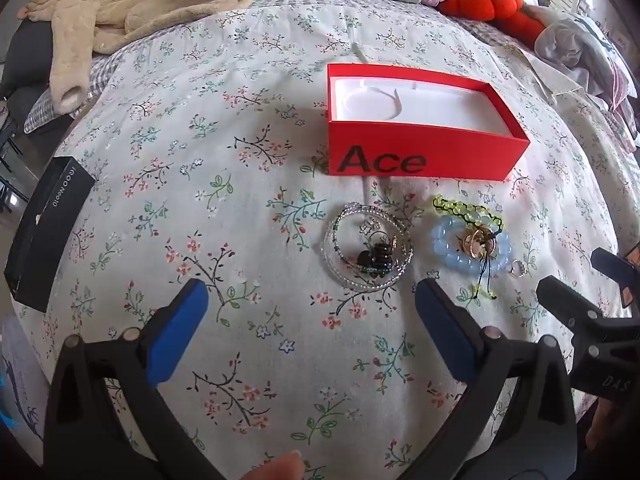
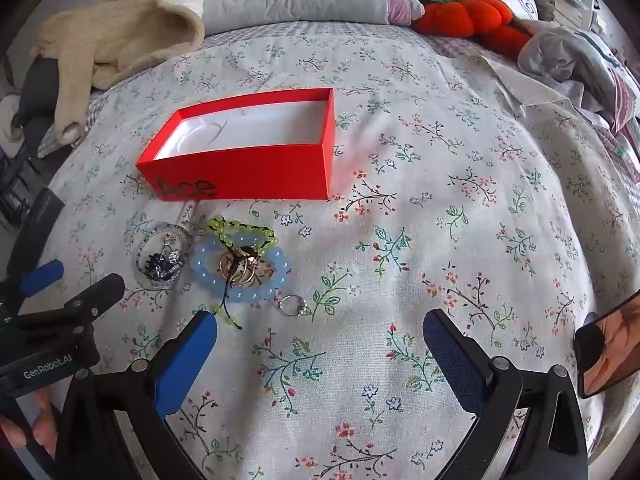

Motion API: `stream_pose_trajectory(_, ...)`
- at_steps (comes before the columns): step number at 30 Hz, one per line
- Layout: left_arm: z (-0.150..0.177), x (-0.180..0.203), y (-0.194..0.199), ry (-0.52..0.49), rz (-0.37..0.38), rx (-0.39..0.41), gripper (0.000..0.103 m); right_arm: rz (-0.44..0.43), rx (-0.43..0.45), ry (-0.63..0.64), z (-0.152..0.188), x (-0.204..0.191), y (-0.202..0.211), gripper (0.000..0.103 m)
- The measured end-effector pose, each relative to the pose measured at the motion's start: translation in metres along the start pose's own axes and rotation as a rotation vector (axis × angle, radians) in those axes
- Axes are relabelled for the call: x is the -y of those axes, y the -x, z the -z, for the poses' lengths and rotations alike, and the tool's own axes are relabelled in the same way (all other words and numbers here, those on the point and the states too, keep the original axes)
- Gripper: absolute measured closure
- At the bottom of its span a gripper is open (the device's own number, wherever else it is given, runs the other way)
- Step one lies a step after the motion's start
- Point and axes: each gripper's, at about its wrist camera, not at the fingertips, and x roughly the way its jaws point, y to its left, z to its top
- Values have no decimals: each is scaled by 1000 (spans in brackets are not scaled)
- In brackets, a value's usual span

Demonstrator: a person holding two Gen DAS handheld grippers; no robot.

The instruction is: Organize jewelry

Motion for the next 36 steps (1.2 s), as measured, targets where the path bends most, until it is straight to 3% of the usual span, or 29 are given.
stream_pose_trajectory(36, 0, -2, 3, -7, 17, 12, 0, 4, -11, 1, -1, -5, -3, 0)
